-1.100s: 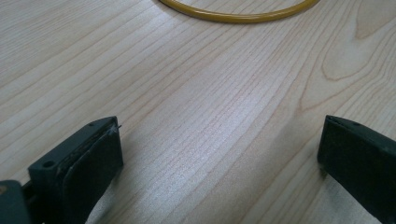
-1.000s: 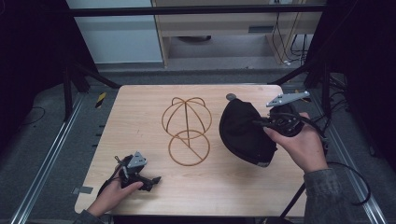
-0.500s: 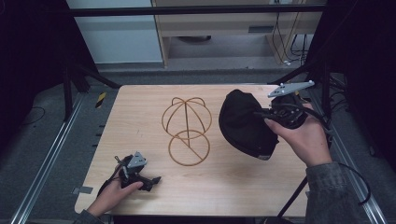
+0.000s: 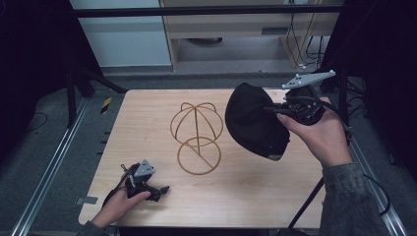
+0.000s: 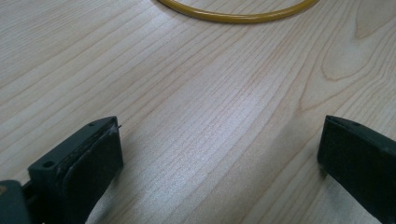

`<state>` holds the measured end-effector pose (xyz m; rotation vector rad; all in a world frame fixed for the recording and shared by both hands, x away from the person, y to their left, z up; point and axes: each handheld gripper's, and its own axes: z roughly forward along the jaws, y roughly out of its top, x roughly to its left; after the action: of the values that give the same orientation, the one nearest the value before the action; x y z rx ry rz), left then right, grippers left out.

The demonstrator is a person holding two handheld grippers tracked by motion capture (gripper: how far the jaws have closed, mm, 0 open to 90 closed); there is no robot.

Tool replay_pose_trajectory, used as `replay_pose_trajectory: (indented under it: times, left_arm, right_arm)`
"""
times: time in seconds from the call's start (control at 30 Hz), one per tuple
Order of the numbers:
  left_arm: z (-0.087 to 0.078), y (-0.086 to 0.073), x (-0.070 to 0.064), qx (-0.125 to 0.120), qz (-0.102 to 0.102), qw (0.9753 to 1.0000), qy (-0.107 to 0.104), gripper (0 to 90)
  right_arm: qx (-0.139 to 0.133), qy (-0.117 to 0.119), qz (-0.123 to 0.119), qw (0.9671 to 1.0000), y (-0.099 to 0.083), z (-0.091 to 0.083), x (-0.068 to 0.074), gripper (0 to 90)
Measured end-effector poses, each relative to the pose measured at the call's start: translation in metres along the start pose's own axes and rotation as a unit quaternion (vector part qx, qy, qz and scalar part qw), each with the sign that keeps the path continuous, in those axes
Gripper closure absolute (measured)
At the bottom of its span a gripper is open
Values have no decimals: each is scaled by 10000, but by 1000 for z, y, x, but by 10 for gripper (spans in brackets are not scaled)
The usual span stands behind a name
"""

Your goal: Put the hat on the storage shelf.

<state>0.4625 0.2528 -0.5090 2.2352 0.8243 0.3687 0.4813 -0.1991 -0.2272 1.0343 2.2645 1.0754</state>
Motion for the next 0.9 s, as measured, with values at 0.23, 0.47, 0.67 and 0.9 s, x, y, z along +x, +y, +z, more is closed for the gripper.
replay_pose_trajectory:
  times: [0.23, 0.47, 0.67, 0.9]
  left_arm:
    - [0, 0, 0, 2, 0, 10000, 0, 0]
    - [0, 0, 1, -1, 17, 10000, -25, 0]
    - [0, 0, 1, 0, 18, 10000, -25, 0]
    - [0, 0, 1, -2, 15, 10000, -23, 0]
  right_arm:
    - [-67, 36, -48, 10000, 6, -3, 2, 781]
    - [-83, 105, -17, 9999, 11, 1, 1, 782]
    - [-98, 126, -40, 9999, 17, 1, 3, 782]
    - [-124, 204, 195, 9995, 21, 2, -10, 783]
